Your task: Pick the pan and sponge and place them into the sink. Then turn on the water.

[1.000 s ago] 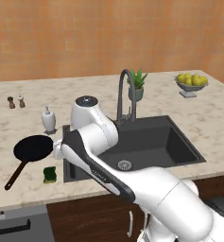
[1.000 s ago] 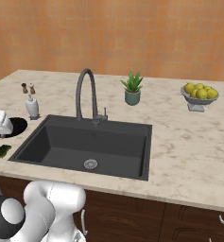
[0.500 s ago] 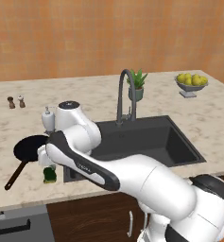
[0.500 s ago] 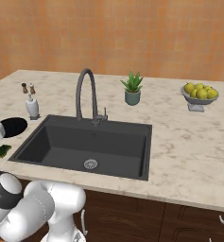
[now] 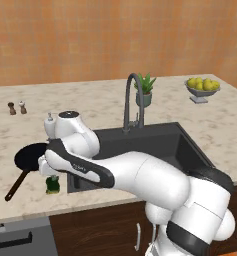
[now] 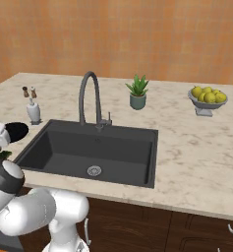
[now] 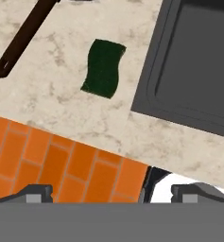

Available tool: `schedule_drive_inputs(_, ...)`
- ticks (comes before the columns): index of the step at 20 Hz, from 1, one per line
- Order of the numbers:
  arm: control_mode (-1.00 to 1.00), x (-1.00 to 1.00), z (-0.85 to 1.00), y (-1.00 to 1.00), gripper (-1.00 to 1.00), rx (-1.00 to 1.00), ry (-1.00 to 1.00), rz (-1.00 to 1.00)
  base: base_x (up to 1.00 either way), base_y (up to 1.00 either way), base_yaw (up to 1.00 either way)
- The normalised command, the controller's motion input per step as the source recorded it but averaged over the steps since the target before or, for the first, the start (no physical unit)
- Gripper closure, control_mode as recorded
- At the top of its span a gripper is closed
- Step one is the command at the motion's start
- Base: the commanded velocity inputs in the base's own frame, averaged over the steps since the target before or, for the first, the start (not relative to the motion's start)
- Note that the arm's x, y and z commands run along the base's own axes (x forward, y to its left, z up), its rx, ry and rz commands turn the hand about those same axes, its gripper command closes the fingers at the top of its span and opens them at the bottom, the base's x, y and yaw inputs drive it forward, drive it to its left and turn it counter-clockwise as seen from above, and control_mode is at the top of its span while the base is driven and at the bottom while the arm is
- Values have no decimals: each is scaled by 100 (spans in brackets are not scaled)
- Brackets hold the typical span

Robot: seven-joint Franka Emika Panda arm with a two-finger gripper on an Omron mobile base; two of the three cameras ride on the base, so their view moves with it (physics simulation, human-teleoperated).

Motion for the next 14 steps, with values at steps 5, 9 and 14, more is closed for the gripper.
schedule_drive_inputs(5, -100, 21, -46, 18, -100, 0, 0, 0, 0, 0, 0)
schedule_drive_inputs(9, -100, 16, -46, 25, -100, 0, 0, 0, 0, 0, 0)
schedule_drive_inputs(14, -100, 27, -24, 17, -100, 0, 0, 0, 0, 0, 0)
